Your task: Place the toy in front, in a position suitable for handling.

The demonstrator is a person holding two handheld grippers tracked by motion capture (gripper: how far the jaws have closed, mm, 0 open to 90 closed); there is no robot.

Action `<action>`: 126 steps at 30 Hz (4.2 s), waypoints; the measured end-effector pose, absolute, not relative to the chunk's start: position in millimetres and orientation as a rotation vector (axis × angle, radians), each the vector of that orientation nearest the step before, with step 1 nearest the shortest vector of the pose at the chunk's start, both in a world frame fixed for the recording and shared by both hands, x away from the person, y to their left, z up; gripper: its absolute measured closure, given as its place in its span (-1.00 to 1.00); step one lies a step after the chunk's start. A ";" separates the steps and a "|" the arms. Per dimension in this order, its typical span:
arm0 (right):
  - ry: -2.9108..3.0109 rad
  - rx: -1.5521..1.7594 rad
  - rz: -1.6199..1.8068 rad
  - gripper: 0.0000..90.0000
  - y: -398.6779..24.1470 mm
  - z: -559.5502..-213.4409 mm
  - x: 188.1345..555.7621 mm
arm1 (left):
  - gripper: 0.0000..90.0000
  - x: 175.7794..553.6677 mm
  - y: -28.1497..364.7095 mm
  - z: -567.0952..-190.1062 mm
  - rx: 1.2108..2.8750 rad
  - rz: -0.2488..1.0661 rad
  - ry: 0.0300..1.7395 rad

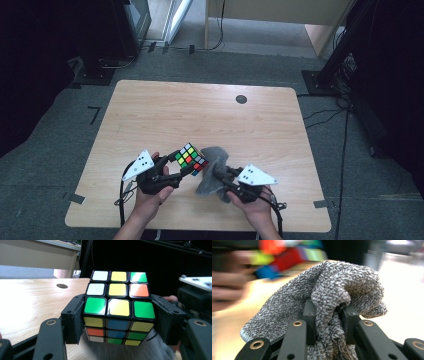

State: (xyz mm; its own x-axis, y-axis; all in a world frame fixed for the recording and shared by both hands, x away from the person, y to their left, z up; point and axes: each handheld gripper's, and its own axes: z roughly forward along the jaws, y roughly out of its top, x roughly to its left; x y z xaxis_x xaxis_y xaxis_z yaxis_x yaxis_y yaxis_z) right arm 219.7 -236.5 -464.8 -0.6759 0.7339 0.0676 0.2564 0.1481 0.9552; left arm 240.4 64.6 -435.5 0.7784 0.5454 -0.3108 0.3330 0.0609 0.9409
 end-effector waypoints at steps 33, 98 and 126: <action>2.007 0.707 1.409 -0.37 -186.8 -457.3 193.3 | -0.24 242.5 43.0 -440.6 1.631 0.079 0.809; 2.267 1.144 1.650 -0.25 -222.8 -428.9 216.7 | -0.26 214.4 17.0 -462.3 1.954 0.761 0.375; 2.192 1.339 0.975 -0.35 -241.2 -513.9 256.7 | -0.23 226.2 34.9 -459.4 1.889 0.623 0.467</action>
